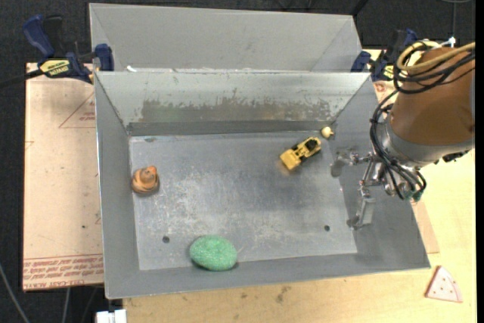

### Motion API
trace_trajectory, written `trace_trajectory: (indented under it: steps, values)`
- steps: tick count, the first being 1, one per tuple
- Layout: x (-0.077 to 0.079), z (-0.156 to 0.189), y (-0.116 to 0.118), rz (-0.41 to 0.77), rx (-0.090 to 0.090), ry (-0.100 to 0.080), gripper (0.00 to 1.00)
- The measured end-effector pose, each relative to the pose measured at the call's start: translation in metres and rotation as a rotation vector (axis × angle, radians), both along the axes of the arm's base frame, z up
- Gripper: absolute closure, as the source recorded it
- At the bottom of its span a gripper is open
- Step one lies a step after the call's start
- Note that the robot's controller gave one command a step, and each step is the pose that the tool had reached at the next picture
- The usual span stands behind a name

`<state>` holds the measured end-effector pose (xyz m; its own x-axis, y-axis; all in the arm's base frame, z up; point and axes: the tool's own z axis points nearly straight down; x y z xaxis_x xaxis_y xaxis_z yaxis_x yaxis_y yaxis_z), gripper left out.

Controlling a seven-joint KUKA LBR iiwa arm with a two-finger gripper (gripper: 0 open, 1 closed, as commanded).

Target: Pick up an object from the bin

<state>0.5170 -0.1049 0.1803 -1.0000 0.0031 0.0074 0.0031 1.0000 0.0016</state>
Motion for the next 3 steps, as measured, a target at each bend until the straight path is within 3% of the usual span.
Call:
trace_trajectory:
  steps: [1,2,3]
  values:
    - [0.002,0.004,0.001,0.003,-0.001,-0.008,0.0]
    - [0.047,-0.059,0.0,0.099,-0.002,-0.016,0.0]
    - [0.056,-0.073,0.009,-0.04,0.0,-0.005,0.0]
